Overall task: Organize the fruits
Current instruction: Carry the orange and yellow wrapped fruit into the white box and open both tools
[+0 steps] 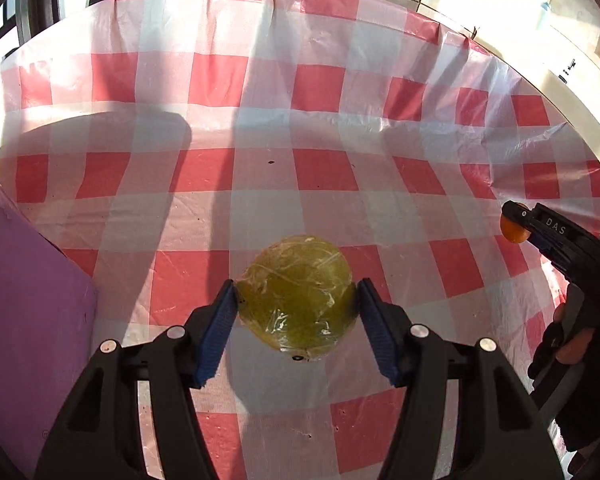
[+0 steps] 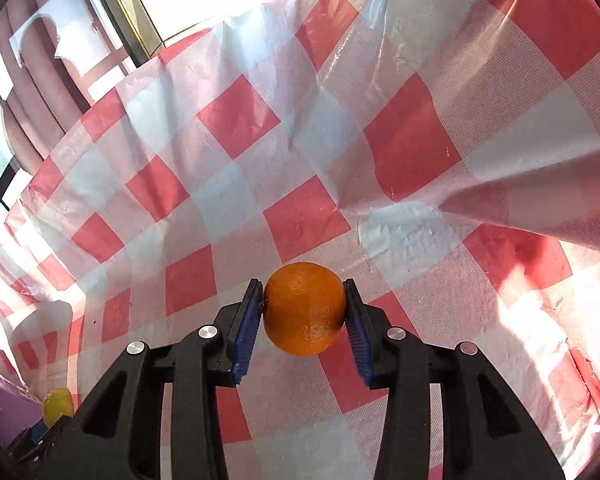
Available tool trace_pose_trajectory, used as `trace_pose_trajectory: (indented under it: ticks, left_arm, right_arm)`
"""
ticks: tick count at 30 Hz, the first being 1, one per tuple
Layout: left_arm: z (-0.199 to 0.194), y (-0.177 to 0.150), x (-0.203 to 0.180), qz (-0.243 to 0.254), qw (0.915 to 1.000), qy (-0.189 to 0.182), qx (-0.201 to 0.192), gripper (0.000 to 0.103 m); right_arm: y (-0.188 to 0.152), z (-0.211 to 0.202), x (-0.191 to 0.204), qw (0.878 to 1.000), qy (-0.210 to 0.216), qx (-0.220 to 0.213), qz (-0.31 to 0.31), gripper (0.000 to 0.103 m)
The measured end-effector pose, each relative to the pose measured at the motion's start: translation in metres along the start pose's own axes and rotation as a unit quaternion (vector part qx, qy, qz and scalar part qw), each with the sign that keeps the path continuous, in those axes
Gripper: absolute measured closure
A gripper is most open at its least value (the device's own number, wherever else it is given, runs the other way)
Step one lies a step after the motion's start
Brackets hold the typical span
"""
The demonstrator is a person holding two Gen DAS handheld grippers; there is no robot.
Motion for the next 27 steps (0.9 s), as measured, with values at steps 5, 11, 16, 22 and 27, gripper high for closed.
trace_pose_trajectory:
  ticks: [5, 11, 16, 22, 27]
  left_arm:
    - [-0.027, -0.053, -0.042, 0.043, 0.9979, -0.038, 0.029, 0.042]
    - [-0.047, -0.077, -0.053, 0.075, 0.9943, -0.062, 0.044, 0.042]
    - [-0.062, -0.082, -0.046, 0.101, 0.9917, -0.068, 0.042, 0.042]
    - [-0.085, -0.073, -0.038, 0.121, 0.9891, -0.080, 0.026, 0.042]
    - [-0.109, -0.063, -0.032, 0.126, 0.9873, -0.097, 0.008, 0.042]
  right_arm:
    - [-0.043, -0.040, 0.005, 0.999, 0.009, 0.032, -0.009, 0.062]
    - [-0.100, -0.076, 0.010, 0.996, 0.010, 0.084, -0.024, 0.062]
    - [-0.130, -0.099, 0.020, 0.994, 0.007, 0.102, -0.027, 0.062]
    - [-0.146, -0.122, 0.036, 0.994, 0.005, 0.105, -0.025, 0.062]
    - [-0.151, -0.140, 0.059, 0.995, 0.008, 0.099, -0.032, 0.062]
Point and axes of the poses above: each gripper's, at about its wrist camera, not at the fingertips, and z roughly the way its jaws point, x to its left, y to its top, the point moved 6 cm from there along z, roughly the way its jaws point, and after that the axes turned 10 degrees about y, right-handed, at the moved point
